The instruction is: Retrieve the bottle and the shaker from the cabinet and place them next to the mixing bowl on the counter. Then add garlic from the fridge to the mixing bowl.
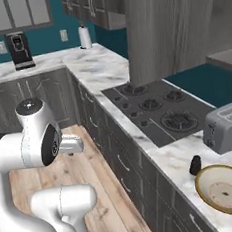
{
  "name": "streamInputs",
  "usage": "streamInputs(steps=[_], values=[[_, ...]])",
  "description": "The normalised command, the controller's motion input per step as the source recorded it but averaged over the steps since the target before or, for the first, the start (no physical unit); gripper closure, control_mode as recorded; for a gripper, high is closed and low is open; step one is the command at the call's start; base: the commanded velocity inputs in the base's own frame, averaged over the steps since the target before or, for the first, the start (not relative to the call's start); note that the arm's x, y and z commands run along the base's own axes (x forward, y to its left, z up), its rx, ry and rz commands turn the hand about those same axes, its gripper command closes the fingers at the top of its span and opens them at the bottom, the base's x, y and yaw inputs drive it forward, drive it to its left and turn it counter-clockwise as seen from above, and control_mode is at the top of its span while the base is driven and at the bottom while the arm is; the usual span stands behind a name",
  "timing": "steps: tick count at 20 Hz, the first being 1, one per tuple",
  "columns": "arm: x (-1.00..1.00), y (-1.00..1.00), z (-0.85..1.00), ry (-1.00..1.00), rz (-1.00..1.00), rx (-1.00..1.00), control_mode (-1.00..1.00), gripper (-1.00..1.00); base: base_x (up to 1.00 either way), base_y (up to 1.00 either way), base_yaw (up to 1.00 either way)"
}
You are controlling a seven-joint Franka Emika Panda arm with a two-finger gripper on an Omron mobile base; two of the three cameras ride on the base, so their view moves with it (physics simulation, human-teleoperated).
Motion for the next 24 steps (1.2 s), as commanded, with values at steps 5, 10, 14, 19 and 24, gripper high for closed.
streamInputs(steps=[5, 10, 14, 19, 24], values=[[0.00, 0.00, 0.00, 0.00, 0.00, 0.00, 1.00, -1.00, 0.09, 0.00, 0.45], [0.00, 0.00, 0.00, 0.00, 0.00, 0.00, 1.00, -1.00, 0.19, 0.00, 0.44], [0.00, 0.00, 0.00, 0.00, 0.00, 0.00, 1.00, -1.00, 0.15, 0.03, 0.44], [0.00, 0.00, 0.00, 0.00, 0.00, 0.00, 1.00, -1.00, 0.14, 0.19, 0.33], [0.00, 0.00, 0.00, 0.00, 0.00, 0.00, 1.00, -1.00, 0.38, 0.32, 0.26]])
